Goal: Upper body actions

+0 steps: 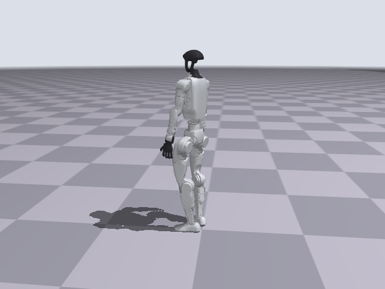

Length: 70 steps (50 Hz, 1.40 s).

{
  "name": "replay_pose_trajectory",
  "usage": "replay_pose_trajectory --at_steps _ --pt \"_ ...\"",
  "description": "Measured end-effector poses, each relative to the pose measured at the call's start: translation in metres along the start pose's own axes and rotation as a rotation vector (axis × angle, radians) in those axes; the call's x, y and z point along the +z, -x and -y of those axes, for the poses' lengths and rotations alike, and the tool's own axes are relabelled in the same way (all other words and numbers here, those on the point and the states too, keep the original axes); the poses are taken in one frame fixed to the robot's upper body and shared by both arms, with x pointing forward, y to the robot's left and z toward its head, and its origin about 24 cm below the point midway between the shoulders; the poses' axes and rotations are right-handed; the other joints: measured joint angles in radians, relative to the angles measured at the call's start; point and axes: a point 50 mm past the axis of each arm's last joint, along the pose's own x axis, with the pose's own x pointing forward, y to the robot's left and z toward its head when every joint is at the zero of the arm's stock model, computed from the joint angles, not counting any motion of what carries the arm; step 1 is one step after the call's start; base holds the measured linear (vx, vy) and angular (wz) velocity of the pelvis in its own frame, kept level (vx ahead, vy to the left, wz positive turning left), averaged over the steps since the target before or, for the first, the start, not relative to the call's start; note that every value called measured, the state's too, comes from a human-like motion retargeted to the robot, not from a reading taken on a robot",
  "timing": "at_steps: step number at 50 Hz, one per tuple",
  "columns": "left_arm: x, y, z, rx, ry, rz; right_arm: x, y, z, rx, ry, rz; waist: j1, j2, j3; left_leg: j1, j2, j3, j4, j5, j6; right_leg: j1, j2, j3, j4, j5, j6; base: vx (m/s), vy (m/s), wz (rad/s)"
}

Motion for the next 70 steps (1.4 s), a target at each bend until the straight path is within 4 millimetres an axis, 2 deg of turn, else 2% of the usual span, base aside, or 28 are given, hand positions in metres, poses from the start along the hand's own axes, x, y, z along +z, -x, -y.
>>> replay_pose_trajectory --at_steps 2,5,7,10,13,15,17,20,22,25,26,30,32,34,40,43,47,50,54,56,58,60,61,62,64,66,68,70 --pt "-0.025 0.003 -0.017 0.046 -0.038 -0.094 0.017 -0.003 -0.003 -0.006 -0.026 0.047 -0.004 -0.009 0.014 -0.055 0.032 -0.005 0.151 0.018 -0.023 0.007 -0.006 0.009 0.014 -0.022 -0.004 -0.24 -0.02 0.15" --pt "-0.074 0.013 -0.045 0.127 -0.091 -0.24 0.059 -0.005 -0.006 -0.023 -0.12 0.164 0.018 -0.037 0.041 -0.218 0.108 -0.039 0.53 0.236 -0.057 0.013 -0.036 0.036 0.035 -0.042 -0.005 -0.22 -0.02 0.0" --pt "-0.115 0.025 -0.059 0.191 -0.096 -0.368 0.102 -0.003 -0.005 -0.009 -0.197 0.283 0.076 -0.044 0.069 -0.396 0.179 -0.065 0.842 0.337 0.0 0.019 -0.042 0.049 0.048 -0.046 -0.009 -0.17 -0.03 -0.41" --pt "-0.183 0.055 -0.067 0.192 -0.081 -0.599 0.184 0.014 -0.004 0.065 -0.241 0.499 0.185 -0.05 0.127 -0.639 0.333 -0.054 1.253 0.246 0.035 0.031 -0.031 0.086 0.069 -0.047 -0.038 -0.19 -0.04 -1.02" --pt "-0.243 0.092 -0.07 0.08 -0.118 -0.817 0.278 0.058 -0.005 0.112 -0.202 0.804 0.349 -0.067 0.207 -0.844 0.498 0.005 1.478 0.158 0.076 0.052 -0.029 0.196 0.074 -0.038 -0.072 -0.15 -0.03 -2.05" --pt "-0.274 0.118 -0.072 0.011 -0.161 -0.947 0.329 0.097 -0.005 0.115 -0.133 1.011 0.46 -0.114 0.259 -0.963 0.53 0.044 1.503 0.139 0.042 0.036 -0.075 0.283 0.098 -0.037 -0.082 -0.08 -0.01 -2.03" --pt "-0.296 0.14 -0.075 -0.022 -0.199 -1.046 0.363 0.136 0.0 0.06 -0.046 1.179 0.553 -0.167 0.308 -1.039 0.516 0.108 1.449 0.108 0.011 -0.004 -0.147 0.331 0.148 -0.053 -0.084 -0.03 0.0 -1.26" --pt "-0.315 0.162 -0.078 -0.039 -0.179 -1.135 0.392 0.179 0.013 -0.077 0.035 1.337 0.644 -0.213 0.359 -1.108 0.471 0.161 1.352 0.078 0.005 -0.053 -0.217 0.358 0.208 -0.075 -0.089 -0.01 -0.05 -0.4" --pt "-0.316 0.162 -0.074 -0.028 -0.107 -1.129 0.401 0.197 0.024 -0.141 0.038 1.382 0.686 -0.22 0.386 -1.109 0.458 0.18 1.339 0.064 0.028 -0.072 -0.233 0.364 0.231 -0.086 -0.092 -0.03 -0.1 -0.01" --pt "-0.309 0.15 -0.061 -0.006 0.04 -1.068 0.406 0.206 0.028 -0.117 0.023 1.413 0.705 -0.198 0.377 -1.084 0.468 0.153 1.392 0.062 0.043 -0.062 -0.194 0.354 0.212 -0.085 -0.101 -0.04 -0.08 0.28" --pt "-0.309 0.148 -0.057 -0.014 0.058 -1.055 0.404 0.2 0.025 -0.104 0.016 1.395 0.693 -0.201 0.353 -1.055 0.465 0.157 1.408 0.059 0.042 -0.055 -0.189 0.351 0.183 -0.074 -0.096 -0.03 0.01 0.64" --pt "-0.293 0.128 -0.051 -0.048 0.019 -0.958 0.386 0.17 0.01 -0.055 -0.012 1.31 0.588 -0.203 0.228 -0.902 0.428 0.114 1.402 0.079 -0.028 -0.037 -0.139 0.295 0.091 -0.05 -0.084 0.03 0.04 0.94" --pt "-0.275 0.112 -0.057 -0.043 -0.06 -0.882 0.372 0.152 0.004 -0.039 -0.042 1.269 0.502 -0.177 0.155 -0.794 0.389 0.092 1.312 0.097 -0.031 -0.025 -0.088 0.233 0.058 -0.052 -0.083 0.1 -0.04 1.64" --pt "-0.253 0.097 -0.065 -0.018 -0.129 -0.797 0.353 0.131 0.0 -0.025 -0.087 1.227 0.386 -0.123 0.087 -0.698 0.337 0.04 1.195 0.101 -0.014 -0.002 -0.027 0.138 0.026 -0.06 -0.08 0.11 -0.06 1.96" --pt "-0.212 0.069 -0.07 0.108 -0.019 -0.626 0.277 0.067 -0.02 0.07 -0.154 0.983 0.191 -0.114 -0.037 -0.332 0.111 -0.02 0.637 0.116 0.009 0.01 -0.022 0.032 -0.017 -0.077 -0.04 0.2 -0.04 1.14" --pt "-0.189 0.056 -0.068 0.124 0.081 -0.533 0.239 0.045 -0.027 0.09 -0.105 0.867 0.134 -0.099 -0.064 -0.176 0.032 -0.075 0.349 0.105 -0.007 0.012 0.001 0.005 -0.029 -0.077 -0.031 0.11 -0.1 0.37" --pt "-0.154 0.04 -0.067 0.138 0.119 -0.419 0.192 0.025 -0.026 0.065 -0.078 0.732 0.073 -0.068 -0.079 -0.049 -0.003 -0.078 0.114 0.03 -0.024 0.017 0.032 -0.036 -0.029 -0.08 -0.022 0.17 -0.11 0.28" --pt "-0.125 0.03 -0.066 0.153 0.067 -0.362 0.148 0.013 -0.017 0.023 -0.064 0.615 0.036 -0.052 -0.082 -0.015 -0.02 -0.087 0.039 -0.016 0.007 0.033 0.029 -0.069 -0.019 -0.086 -0.006 0.27 0.0 0.4" --pt "-0.077 0.017 -0.056 0.114 -0.101 -0.283 0.069 0.0 -0.005 -0.042 -0.023 0.348 -0.031 -0.047 -0.076 -0.004 -0.044 -0.144 0.029 -0.026 0.047 0.056 0.0 -0.135 0.034 -0.091 0.02 0.34 0.09 0.69" --pt "-0.044 0.01 -0.047 0.099 -0.21 -0.194 0.024 -0.001 0.001 -0.073 -0.033 0.176 -0.057 -0.037 -0.056 0.014 -0.046 -0.171 0.031 -0.027 0.06 0.068 -0.015 -0.189 0.097 -0.038 0.026 0.35 0.1 0.58" --pt "-0.001 0.005 -0.031 0.093 -0.281 -0.065 -0.02 0.004 0.004 -0.089 -0.06 0.01 -0.067 0.0 -0.04 0.027 -0.011 -0.183 0.026 -0.024 0.063 0.007 -0.049 -0.218 0.284 0.111 0.043 0.28 0.1 0.05" --pt "0.052 0.004 -0.006 0.084 -0.261 0.138 -0.058 0.014 0.008 -0.115 -0.074 -0.146 -0.068 0.035 -0.038 0.012 0.024 -0.161 0.021 -0.026 0.067 -0.169 -0.137 -0.187 0.599 0.254 0.019 0.13 0.09 -0.71" --pt "0.087 0.009 0.005 0.079 -0.227 0.265 -0.078 0.021 0.01 -0.134 -0.072 -0.221 -0.07 0.032 -0.03 0.013 0.018 -0.142 0.011 -0.018 0.072 -0.288 -0.122 -0.07 0.753 0.26 0.0 0.05 0.13 -0.86" --pt "0.122 0.018 0.015 0.074 -0.188 0.39 -0.096 0.028 0.011 -0.151 -0.068 -0.29 -0.08 0.029 -0.017 0.016 0.007 -0.126 0.003 -0.013 0.079 -0.395 -0.138 0.002 0.909 0.248 -0.028 -0.01 0.21 -0.66" --pt "0.192 0.048 0.03 0.064 -0.1 0.631 -0.129 0.044 0.016 -0.161 -0.057 -0.415 -0.148 0.027 0.035 0.026 -0.023 -0.127 -0.002 -0.007 0.104 -0.562 -0.282 -0.022 1.201 0.161 -0.112 -0.14 0.31 0.25" --pt "0.247 0.085 0.042 0.036 -0.023 0.843 -0.163 0.063 0.016 -0.148 -0.058 -0.558 -0.264 0.042 0.093 0.04 -0.025 -0.181 0.004 0.0 0.118 -0.716 -0.358 -0.024 1.394 0.095 -0.175 -0.16 0.26 1.36" --pt "0.288 0.123 0.045 0.005 0.036 1.016 -0.197 0.087 0.016 -0.142 -0.084 -0.702 -0.383 0.074 0.147 0.049 0.0 -0.247 0.019 0.003 0.124 -0.861 -0.382 -0.033 1.504 0.046 -0.207 -0.04 0.12 1.56" --pt "0.314 0.154 0.041 -0.002 0.085 1.134 -0.228 0.114 0.015 -0.159 -0.15 -0.826 -0.467 0.115 0.173 0.035 0.035 -0.285 0.046 -0.006 0.13 -0.997 -0.363 -0.065 1.532 0.01 -0.235 0.06 0.01 0.95"
